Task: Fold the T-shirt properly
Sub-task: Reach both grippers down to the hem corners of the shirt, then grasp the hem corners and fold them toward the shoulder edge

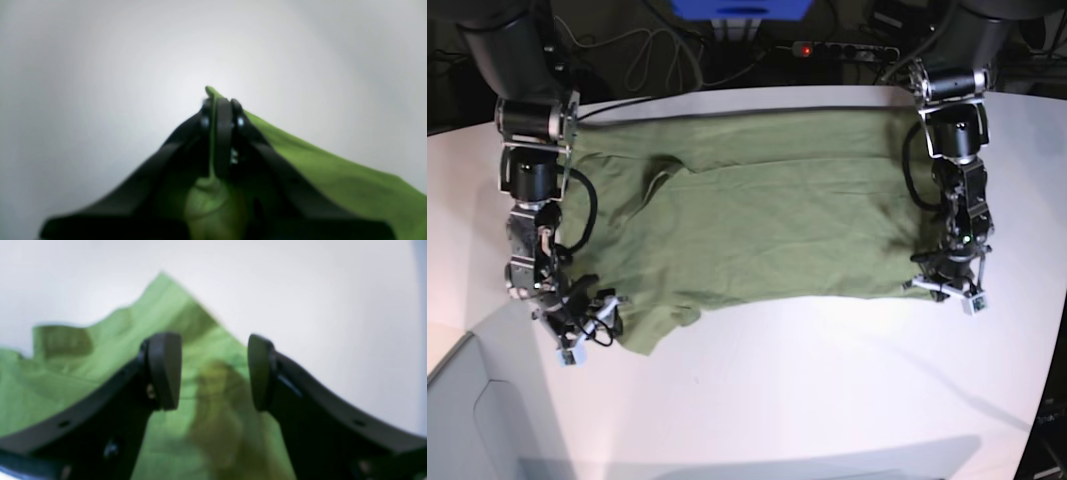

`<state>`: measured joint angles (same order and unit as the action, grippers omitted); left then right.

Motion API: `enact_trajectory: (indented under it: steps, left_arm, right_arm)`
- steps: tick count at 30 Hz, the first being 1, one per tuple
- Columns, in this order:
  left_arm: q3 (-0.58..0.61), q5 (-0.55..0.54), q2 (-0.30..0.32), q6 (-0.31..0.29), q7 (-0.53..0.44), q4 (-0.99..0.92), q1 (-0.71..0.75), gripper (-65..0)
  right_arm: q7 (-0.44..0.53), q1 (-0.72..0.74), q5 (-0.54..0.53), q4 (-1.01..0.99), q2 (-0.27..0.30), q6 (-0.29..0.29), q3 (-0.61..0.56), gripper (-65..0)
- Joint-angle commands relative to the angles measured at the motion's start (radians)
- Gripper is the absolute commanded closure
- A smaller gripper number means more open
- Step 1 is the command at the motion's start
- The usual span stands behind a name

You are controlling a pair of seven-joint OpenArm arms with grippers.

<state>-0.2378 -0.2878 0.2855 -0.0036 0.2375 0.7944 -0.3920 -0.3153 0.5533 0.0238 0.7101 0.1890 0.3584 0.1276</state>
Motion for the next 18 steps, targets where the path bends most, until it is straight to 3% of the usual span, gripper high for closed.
enact_trajectory:
  steps: [1,9,18]
  left_arm:
    - [0.001,0.006,0.008,0.007,0.05,0.004,-0.005,0.0]
    - [0.001,0.006,0.008,0.007,0.049,0.004,0.008,0.0]
    - [0.001,0.006,0.008,0.007,0.049,0.004,0.023,0.0]
  right_arm:
    - [0.058,0.043,-0.014,-0.01,0.008,0.004,-0.012,-30.3]
    - [0.221,0.05,-0.012,-0.039,0.007,0.004,-0.124,-30.3]
    - [0.25,0.047,-0.012,-0.062,0.0,0.0,-0.124,-30.3]
